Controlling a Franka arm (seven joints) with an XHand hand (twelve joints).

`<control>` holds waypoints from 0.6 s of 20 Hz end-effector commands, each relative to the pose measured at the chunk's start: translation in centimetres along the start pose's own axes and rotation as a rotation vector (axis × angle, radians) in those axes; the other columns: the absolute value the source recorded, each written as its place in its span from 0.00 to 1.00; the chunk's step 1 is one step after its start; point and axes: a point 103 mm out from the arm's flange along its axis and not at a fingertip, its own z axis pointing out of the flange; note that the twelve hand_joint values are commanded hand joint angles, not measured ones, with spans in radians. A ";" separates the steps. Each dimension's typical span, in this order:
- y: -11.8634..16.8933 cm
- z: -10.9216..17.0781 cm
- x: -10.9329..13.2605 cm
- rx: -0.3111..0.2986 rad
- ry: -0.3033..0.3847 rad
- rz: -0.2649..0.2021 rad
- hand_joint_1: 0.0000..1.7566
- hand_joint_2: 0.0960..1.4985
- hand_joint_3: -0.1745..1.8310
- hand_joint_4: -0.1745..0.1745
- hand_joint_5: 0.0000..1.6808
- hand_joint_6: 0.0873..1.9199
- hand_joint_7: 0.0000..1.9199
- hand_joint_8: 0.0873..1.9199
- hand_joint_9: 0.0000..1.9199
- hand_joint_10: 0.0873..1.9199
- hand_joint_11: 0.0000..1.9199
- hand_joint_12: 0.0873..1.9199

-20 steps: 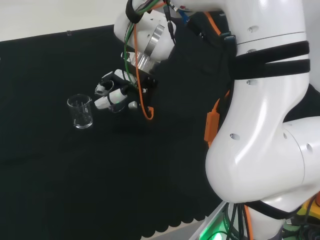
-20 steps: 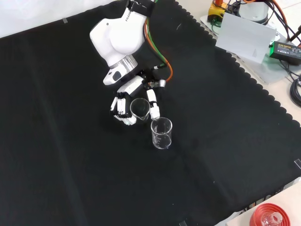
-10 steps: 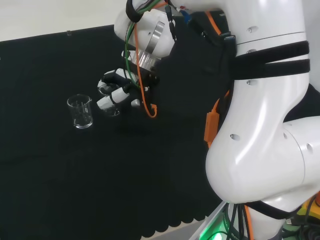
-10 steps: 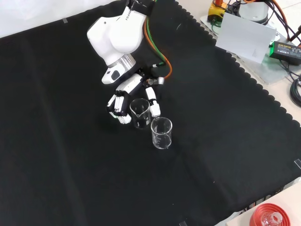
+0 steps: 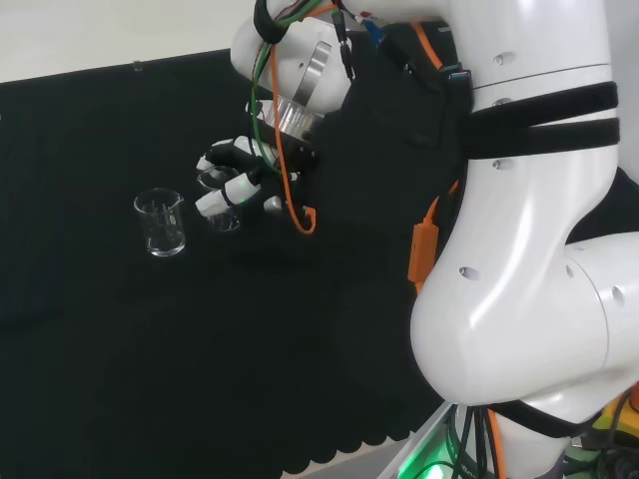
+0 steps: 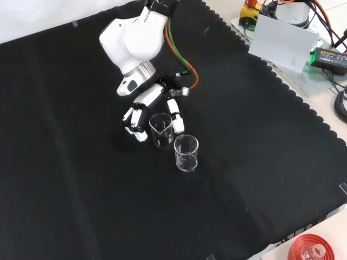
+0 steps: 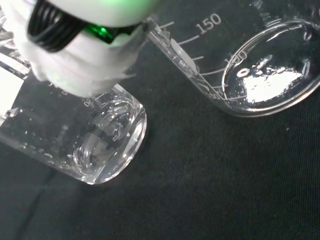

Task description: Place the beaker back on the table.

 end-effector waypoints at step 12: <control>-0.9 -1.5 1.1 -0.027 -0.038 -0.008 0.51 0.31 0.46 0.29 0.25 0.33 0.28 0.33 0.28 0.34 0.03 0.71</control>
